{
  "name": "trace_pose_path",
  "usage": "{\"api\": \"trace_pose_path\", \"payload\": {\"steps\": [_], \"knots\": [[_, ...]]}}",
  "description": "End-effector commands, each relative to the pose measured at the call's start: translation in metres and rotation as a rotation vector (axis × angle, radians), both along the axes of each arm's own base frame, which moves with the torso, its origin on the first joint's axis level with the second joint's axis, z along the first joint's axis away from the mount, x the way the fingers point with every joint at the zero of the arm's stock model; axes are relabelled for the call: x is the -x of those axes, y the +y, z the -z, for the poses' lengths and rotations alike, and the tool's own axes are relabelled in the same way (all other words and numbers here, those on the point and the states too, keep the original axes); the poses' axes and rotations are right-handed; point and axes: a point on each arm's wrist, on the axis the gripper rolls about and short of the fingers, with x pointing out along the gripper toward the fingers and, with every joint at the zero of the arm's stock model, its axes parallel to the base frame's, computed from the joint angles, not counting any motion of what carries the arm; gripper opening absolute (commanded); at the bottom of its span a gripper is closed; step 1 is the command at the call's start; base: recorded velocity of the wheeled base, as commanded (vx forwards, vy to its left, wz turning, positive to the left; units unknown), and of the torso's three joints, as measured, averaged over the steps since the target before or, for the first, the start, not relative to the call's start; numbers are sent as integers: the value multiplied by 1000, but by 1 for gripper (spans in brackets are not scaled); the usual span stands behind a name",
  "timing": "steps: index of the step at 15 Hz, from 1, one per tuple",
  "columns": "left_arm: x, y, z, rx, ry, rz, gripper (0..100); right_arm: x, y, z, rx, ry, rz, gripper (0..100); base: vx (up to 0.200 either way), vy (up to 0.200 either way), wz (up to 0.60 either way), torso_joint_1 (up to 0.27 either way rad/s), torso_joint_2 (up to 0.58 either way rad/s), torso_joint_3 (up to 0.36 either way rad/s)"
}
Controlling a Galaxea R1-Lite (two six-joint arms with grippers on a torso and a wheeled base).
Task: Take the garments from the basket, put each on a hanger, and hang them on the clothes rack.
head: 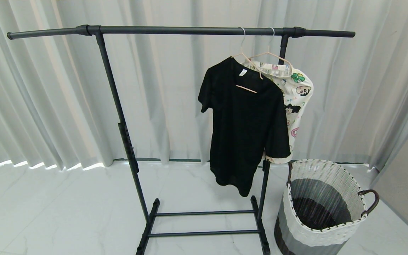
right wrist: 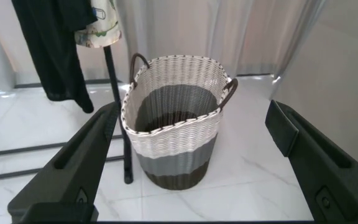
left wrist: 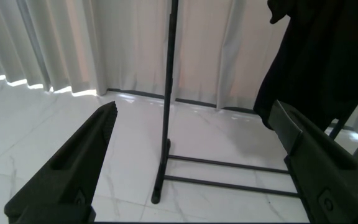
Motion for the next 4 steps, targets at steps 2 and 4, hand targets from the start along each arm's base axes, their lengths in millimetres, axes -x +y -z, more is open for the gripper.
{"api": "trace_pose_path", "payload": {"steps": [2,4], "knots": [[0,0,0,1,1,-1,100,0,0,0,2,2,-1,100,0,0,0,0,0,0],[0,0,0,1,1,-1,100,0,0,0,5,2,-1,100,0,0,0,0,0,0]]}}
